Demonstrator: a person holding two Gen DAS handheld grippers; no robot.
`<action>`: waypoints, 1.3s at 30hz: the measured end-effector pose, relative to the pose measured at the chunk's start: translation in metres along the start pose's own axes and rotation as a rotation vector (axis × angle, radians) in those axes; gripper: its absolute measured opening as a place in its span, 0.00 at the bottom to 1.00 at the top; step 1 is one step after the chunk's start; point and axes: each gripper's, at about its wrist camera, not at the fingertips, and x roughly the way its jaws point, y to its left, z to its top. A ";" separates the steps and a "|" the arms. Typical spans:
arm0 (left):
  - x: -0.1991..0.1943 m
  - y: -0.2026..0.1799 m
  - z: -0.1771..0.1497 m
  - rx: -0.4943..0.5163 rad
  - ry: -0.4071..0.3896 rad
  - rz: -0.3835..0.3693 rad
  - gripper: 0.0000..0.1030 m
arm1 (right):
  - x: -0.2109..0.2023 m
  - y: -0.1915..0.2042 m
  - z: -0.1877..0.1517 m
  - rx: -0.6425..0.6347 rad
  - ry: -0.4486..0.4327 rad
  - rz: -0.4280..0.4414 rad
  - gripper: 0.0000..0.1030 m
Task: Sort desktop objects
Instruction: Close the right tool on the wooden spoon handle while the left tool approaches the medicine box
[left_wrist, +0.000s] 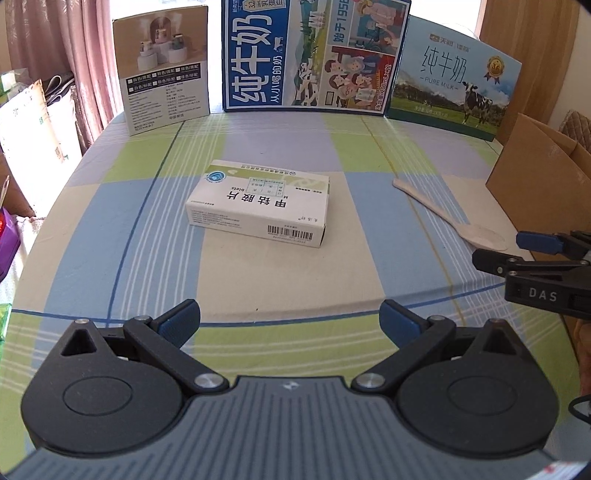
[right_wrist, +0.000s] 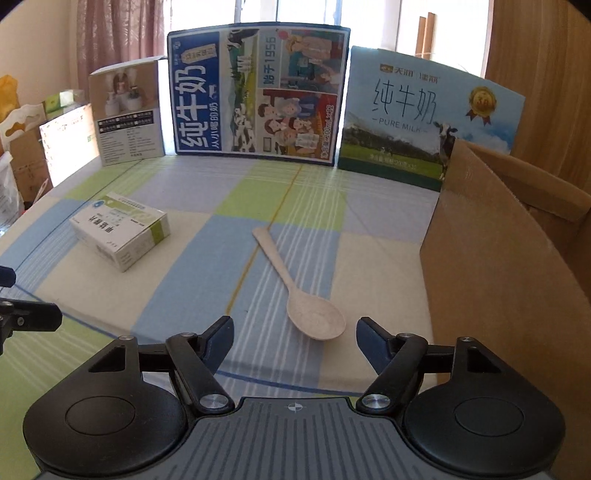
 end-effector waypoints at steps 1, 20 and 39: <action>0.002 0.000 0.000 -0.001 0.003 -0.002 0.98 | 0.003 0.000 0.000 0.004 0.000 -0.004 0.68; 0.015 0.006 0.001 -0.033 0.012 -0.025 0.98 | 0.024 0.003 -0.002 -0.011 -0.013 0.039 0.10; 0.020 0.022 0.004 -0.083 -0.005 -0.002 0.98 | 0.039 0.026 0.013 -0.016 -0.015 0.155 0.07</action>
